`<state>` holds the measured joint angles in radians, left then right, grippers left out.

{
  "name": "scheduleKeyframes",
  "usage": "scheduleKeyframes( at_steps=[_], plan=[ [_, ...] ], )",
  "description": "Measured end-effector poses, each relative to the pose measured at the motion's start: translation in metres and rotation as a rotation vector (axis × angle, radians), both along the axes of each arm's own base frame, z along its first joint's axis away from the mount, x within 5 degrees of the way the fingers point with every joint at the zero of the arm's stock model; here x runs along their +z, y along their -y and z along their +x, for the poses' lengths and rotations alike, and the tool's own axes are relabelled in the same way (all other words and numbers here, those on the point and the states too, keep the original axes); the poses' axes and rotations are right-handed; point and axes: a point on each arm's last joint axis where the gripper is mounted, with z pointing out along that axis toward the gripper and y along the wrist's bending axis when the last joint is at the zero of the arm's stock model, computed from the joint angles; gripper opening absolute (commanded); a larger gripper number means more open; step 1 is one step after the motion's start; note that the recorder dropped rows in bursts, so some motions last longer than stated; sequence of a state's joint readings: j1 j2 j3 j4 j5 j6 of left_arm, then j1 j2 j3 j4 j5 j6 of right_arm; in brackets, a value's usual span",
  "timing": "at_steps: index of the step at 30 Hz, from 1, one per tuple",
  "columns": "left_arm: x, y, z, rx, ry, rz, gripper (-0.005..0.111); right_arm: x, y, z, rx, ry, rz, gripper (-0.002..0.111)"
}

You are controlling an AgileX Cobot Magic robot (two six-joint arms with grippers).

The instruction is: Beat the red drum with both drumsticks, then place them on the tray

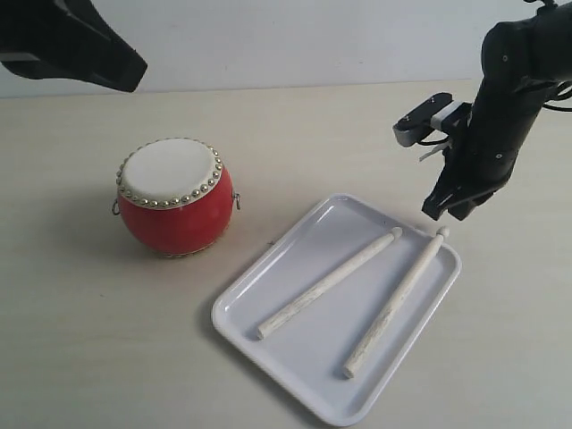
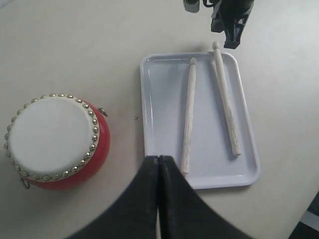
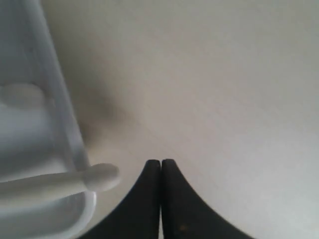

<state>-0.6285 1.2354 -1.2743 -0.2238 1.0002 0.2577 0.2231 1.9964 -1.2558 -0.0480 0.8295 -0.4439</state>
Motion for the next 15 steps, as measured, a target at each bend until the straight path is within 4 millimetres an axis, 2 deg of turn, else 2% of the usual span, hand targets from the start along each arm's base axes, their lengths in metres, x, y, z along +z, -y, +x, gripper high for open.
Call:
scheduleKeyframes(
  at_steps=[10, 15],
  plan=[
    [0.0008, -0.0009, 0.0033, 0.012, 0.040, 0.008, 0.000, -0.0023, -0.0100, -0.0070, 0.040, -0.087, 0.106, 0.000],
    [0.0009, -0.0009, 0.0034, 0.012, 0.041, 0.007, 0.000, -0.0026, -0.0059, -0.0052, 0.031, -0.068, 0.060, 0.000]
  ],
)
